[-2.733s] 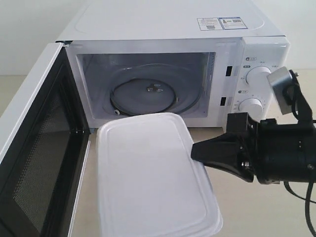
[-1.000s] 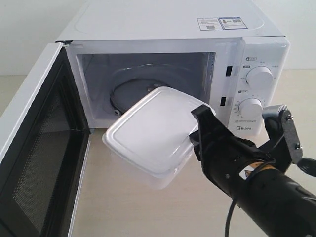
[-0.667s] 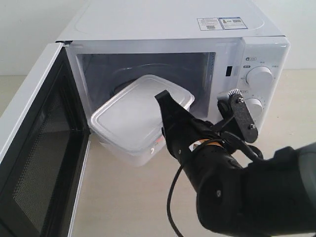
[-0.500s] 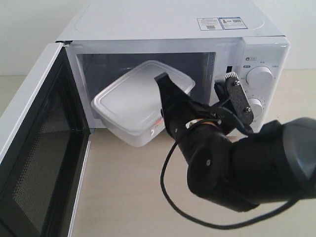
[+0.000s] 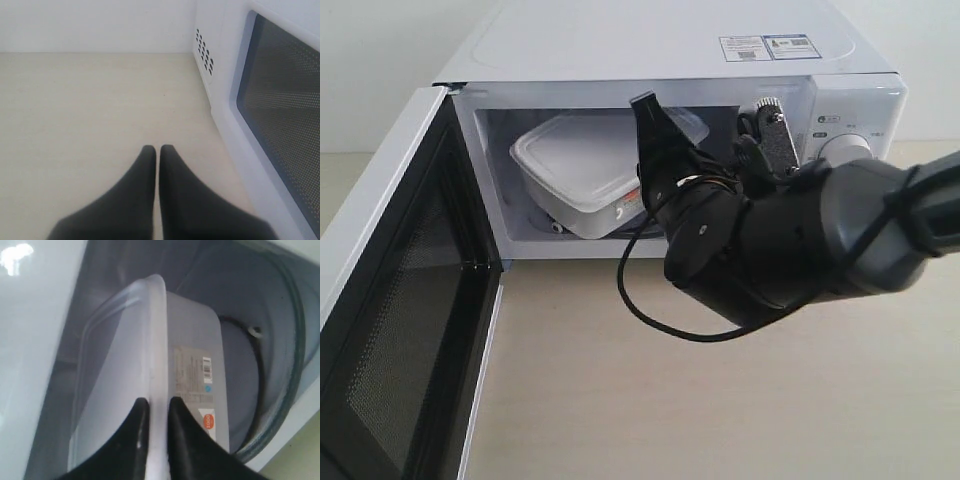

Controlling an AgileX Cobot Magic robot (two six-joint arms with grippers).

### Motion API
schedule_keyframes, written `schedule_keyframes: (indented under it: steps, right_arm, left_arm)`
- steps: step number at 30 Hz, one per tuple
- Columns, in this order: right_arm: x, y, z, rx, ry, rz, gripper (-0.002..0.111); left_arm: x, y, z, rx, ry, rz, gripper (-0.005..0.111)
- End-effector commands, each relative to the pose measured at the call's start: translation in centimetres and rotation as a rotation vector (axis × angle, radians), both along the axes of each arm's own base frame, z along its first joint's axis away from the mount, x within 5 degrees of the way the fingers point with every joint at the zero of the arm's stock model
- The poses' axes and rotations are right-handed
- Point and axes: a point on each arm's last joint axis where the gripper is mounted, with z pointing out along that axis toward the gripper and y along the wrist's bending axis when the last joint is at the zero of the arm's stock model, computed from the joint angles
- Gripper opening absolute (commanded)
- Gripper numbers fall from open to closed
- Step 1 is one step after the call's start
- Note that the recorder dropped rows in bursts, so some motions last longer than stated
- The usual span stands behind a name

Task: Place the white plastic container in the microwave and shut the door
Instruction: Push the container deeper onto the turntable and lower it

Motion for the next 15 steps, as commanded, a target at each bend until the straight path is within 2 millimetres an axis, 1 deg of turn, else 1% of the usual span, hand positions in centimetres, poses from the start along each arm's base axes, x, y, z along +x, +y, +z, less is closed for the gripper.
schedule_keyframes:
  steps: [1,5,11,15]
  right_arm:
    - [1.1,0.9,-0.3,-0.004,-0.043,-0.022,0.000]
    - [2.0,1.5,-1.1,0.020,-0.035,-0.043,0.000]
    - [2.5,1.2,-1.1,0.020,-0.097,-0.103,0.000]
    - [2.5,1.5,-2.2,0.000,-0.064,-0.087,0.000]
  left_arm:
    - [0.0,0.0,0.1,-0.014,-0.006,0.006,0.004]
    - [0.0,0.0,0.1,-0.014,-0.006,0.006,0.004]
    - [0.0,0.0,0.1,-0.014,-0.006,0.006,0.004]
    - [0.0,0.0,0.1,-0.014,-0.006,0.006,0.004]
